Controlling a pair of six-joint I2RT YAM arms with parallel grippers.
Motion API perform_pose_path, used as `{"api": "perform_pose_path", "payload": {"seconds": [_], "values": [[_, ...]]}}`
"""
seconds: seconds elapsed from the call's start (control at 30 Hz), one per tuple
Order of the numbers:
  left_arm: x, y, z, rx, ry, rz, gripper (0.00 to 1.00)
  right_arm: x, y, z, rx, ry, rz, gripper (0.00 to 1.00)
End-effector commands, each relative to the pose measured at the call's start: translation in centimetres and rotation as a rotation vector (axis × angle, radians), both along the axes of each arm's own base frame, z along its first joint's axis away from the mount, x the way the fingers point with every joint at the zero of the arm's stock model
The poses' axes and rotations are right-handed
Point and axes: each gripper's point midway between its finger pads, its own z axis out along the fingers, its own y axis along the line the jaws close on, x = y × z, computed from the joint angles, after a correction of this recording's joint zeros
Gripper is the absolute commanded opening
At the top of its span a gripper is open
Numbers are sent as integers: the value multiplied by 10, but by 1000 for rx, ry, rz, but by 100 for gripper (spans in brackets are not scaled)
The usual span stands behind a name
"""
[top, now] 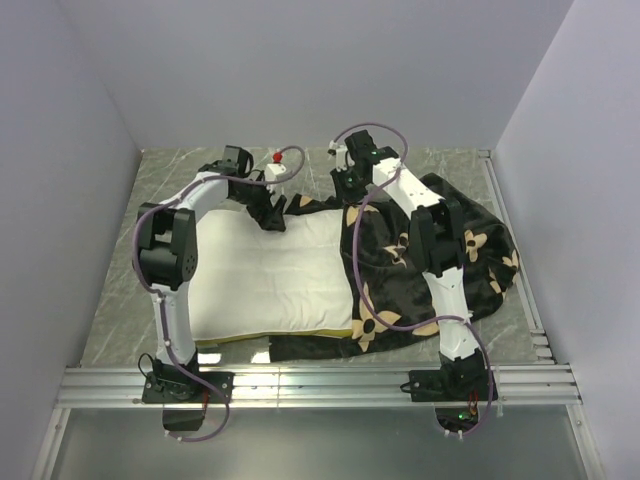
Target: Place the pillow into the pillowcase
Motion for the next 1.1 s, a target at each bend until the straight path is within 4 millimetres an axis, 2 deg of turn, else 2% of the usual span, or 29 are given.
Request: {"api": "perform_pose_path", "payload": {"seconds": [0.0, 0.1, 0.13, 0.17, 0.2, 0.23, 0.27, 0.3, 0.33, 0.37, 0.4, 0.47, 0.5, 0.57, 0.6, 0.73, 0.83, 0.87, 0.9, 0.93, 0.97, 1.03, 1.07], "values": [[4, -18, -3, 15, -61, -79, 99, 0, 19, 6, 70, 1, 44, 0], [-14, -37, -17, 13, -43, -166, 99, -9, 28, 22, 135, 20, 60, 0], [-24, -48, -19, 8, -36, -206, 89, -9, 31, 35, 158, 2, 57, 0], [-30, -55, -13, -4, -43, -232, 78, -11, 35, 45, 190, 5, 57, 0], [-38, -63, -9, -44, -34, -246, 44, -12, 36, 53, 203, 0, 61, 0], [-44, -71, 0, -79, -43, -253, 27, -14, 39, 69, 233, -6, 49, 0], [-47, -76, 25, -127, -85, -255, 7, -18, 42, 77, 254, 3, 41, 0], [-49, -83, 36, -181, -88, -220, 0, -25, 46, 83, 282, 18, 51, 0], [-56, -90, 53, -248, -87, -236, 0, -29, 49, 99, 308, -1, 55, 0], [-62, -93, 79, -291, -119, -241, 0, -39, 55, 101, 324, 26, 55, 0], [-67, -98, 92, -324, -108, -234, 0, -46, 61, 117, 358, 9, 70, 0], [-80, -108, 121, -380, -136, -266, 0, -57, 71, 124, 383, 25, 64, 0], [-82, -113, 130, -407, -148, -257, 0, -66, 83, 137, 411, 13, 90, 0], [-88, -115, 148, -432, -180, -251, 0, -74, 93, 147, 447, 35, 68, 0], [-92, -118, 150, -443, -166, -243, 0, -79, 103, 157, 477, 32, 78, 0], [-93, -121, 156, -477, -155, -206, 0, -89, 126, 174, 559, 80, 25, 0], [-96, -116, 141, -455, -130, -163, 0, -90, 137, 181, 601, 89, -9, 0], [-97, -113, 129, -436, -114, -139, 0, -86, 140, 185, 614, 82, -17, 0], [-93, -106, 124, -426, -108, -110, 0, -79, 143, 181, 619, 82, -28, 0], [-88, -100, 121, -427, -96, -74, 0, -72, 147, 192, 633, 53, -24, 0], [-84, -94, 118, -449, -55, -24, 0, -67, 149, 191, 629, 41, -25, 0], [-64, -69, 115, -466, -23, 101, 0, -52, 154, 185, 625, 0, -23, 0], [-60, -61, 109, -475, 18, 163, 0, -45, 157, 199, 648, -43, -4, 1]]}}
